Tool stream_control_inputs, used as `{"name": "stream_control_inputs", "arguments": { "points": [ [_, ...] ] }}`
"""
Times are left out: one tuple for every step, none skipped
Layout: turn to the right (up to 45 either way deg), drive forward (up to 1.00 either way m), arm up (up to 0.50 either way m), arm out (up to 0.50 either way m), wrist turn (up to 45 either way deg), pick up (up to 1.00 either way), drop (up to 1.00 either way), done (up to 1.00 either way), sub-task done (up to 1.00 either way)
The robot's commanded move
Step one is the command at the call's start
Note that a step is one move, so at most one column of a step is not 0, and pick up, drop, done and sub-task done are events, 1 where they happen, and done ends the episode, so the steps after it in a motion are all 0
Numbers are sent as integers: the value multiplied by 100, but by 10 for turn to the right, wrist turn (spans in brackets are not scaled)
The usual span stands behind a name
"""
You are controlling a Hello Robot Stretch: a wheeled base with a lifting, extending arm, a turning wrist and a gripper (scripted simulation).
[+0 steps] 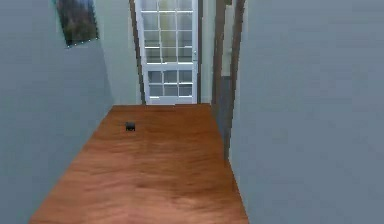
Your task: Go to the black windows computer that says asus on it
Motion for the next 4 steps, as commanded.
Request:
{"name": "stream_control_inputs", "arguments": {
  "points": [
    [0, 100, 0, 0, 0, 0, 0, 0, 0],
    [0, 100, 0, 0, 0, 0, 0, 0, 0],
    [450, 0, 0, 0, 0, 0, 0, 0, 0],
    [210, 0, 0, 0, 0, 0, 0, 0, 0]
  ]
}}
